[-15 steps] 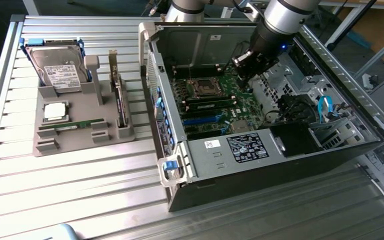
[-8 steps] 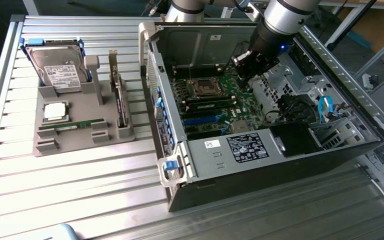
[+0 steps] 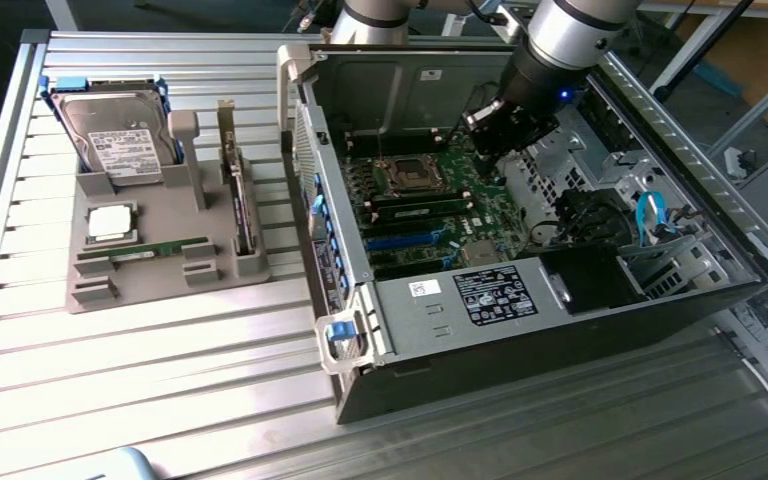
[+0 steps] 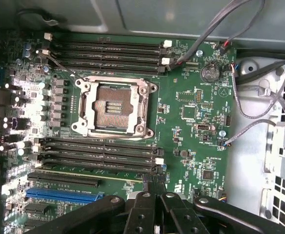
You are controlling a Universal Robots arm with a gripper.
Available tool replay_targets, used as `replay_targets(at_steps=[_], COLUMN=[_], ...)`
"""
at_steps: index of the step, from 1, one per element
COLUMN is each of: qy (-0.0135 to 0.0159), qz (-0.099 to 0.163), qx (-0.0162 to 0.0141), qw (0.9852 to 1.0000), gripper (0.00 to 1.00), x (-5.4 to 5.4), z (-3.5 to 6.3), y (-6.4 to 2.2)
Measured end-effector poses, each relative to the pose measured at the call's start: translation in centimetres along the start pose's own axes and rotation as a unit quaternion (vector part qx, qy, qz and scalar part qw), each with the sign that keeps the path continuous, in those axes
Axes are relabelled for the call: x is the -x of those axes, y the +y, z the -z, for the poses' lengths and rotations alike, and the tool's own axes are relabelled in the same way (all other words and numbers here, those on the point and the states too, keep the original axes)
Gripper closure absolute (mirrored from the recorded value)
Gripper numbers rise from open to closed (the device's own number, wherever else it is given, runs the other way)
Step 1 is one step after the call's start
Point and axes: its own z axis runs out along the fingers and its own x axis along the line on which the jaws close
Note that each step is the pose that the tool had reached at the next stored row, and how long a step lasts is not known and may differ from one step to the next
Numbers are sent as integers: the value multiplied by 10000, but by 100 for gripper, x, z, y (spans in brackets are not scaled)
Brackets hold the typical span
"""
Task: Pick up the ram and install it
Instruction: 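Press down the ram until it locks into place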
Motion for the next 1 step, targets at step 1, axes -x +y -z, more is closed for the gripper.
replay_targets(at_steps=[1], qy=[0], qz=[0], qx=[0], qw=[10000], gripper=[90], x=[0], z=[0], y=[0])
